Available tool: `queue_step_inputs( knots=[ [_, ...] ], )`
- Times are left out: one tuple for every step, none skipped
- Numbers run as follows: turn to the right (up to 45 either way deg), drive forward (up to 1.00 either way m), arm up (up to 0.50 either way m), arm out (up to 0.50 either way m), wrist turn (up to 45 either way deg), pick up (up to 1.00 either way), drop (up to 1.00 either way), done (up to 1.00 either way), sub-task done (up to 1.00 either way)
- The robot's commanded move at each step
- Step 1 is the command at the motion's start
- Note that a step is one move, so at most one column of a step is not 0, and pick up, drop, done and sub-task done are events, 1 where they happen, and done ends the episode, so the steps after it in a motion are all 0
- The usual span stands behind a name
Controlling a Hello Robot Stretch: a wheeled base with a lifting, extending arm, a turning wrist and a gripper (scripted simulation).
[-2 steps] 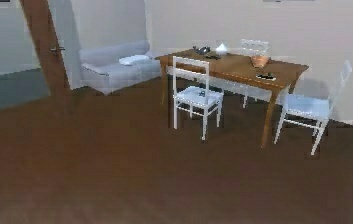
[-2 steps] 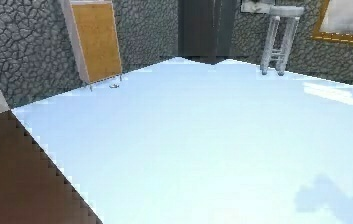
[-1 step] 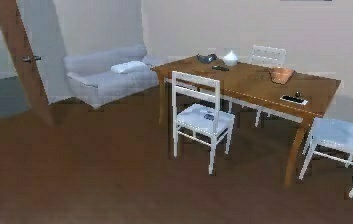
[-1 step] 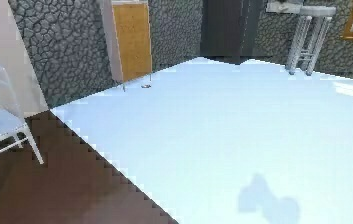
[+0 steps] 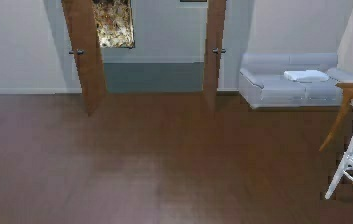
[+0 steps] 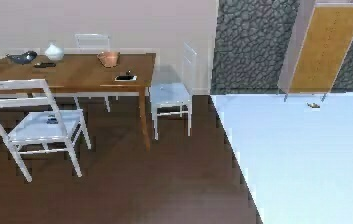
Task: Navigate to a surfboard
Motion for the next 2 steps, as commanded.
queue_step_inputs(
  knots=[
    [0.0, 1.00, 0.00, 0.00, 0.0, 0.00, 0.00, 0.00, 0.00],
    [0.0, 1.00, 0.00, 0.00, 0.0, 0.00, 0.00, 0.00, 0.00]
  ],
)
